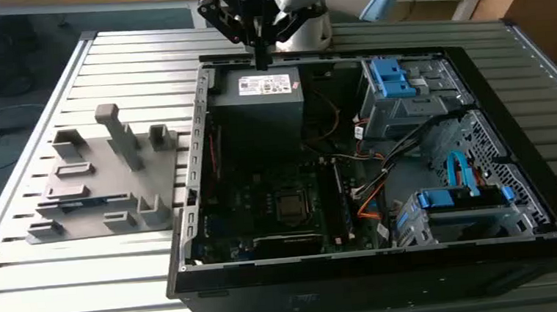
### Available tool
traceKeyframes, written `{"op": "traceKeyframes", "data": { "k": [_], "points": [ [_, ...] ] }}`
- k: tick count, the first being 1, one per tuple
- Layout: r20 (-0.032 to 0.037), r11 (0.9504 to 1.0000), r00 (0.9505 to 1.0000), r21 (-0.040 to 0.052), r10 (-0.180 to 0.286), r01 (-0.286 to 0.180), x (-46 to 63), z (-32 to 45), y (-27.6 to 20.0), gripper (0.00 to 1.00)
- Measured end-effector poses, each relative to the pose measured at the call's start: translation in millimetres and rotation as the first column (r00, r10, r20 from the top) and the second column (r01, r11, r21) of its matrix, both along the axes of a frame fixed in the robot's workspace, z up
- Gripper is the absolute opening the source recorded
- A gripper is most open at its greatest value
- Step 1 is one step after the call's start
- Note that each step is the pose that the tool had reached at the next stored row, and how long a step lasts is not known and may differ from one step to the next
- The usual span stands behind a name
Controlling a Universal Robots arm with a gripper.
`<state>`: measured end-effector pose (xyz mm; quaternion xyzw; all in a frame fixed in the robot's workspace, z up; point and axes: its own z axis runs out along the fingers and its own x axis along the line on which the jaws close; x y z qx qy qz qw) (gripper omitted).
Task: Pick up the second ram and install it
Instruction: 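Reach for the second ram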
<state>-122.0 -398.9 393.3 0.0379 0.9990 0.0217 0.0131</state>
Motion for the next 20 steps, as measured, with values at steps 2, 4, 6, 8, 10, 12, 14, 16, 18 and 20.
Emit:
{"op": "traceKeyframes", "data": {
  "k": [2, 4, 6, 8, 10, 12, 14, 16, 18, 20],
  "points": [
    [0.0000, 1.0000, 1.0000, 0.0000, 0.000, 0.000, 0.0, 0.0, 0.0, 0.10],
    [0.0000, 1.0000, 1.0000, 0.0000, 0.000, 0.000, -0.1, 0.0, 0.0, 0.10],
    [0.0000, 1.0000, 1.0000, -0.0001, 0.000, 0.000, -2.2, 0.1, 0.0, 0.10],
    [0.0002, 1.0000, 1.0000, 0.0000, 0.000, 0.000, -8.2, 0.0, 0.0, 0.10],
    [0.0007, 1.0000, 1.0000, 0.0000, 0.000, 0.000, -16.8, 0.0, 0.0, 0.10],
    [0.0014, 1.0000, 1.0000, -0.0001, 0.000, 0.000, -26.1, 0.0, 0.0, 0.10],
    [0.0017, 1.0000, 1.0000, 0.0001, 0.000, 0.000, -34.2, 0.0, 0.0, 0.10],
    [0.0019, 1.0000, 1.0000, 0.0000, 0.000, 0.000, -41.7, 0.0, 0.0, 0.10],
    [0.0019, 1.0000, 1.0000, 0.0000, 0.000, 0.000, -48.6, 0.0, 0.0, 0.10],
    [0.0021, 1.0000, 1.0000, 0.0000, 0.000, 0.000, -56.1, 0.0, 0.0, 0.10]
  ]
}}
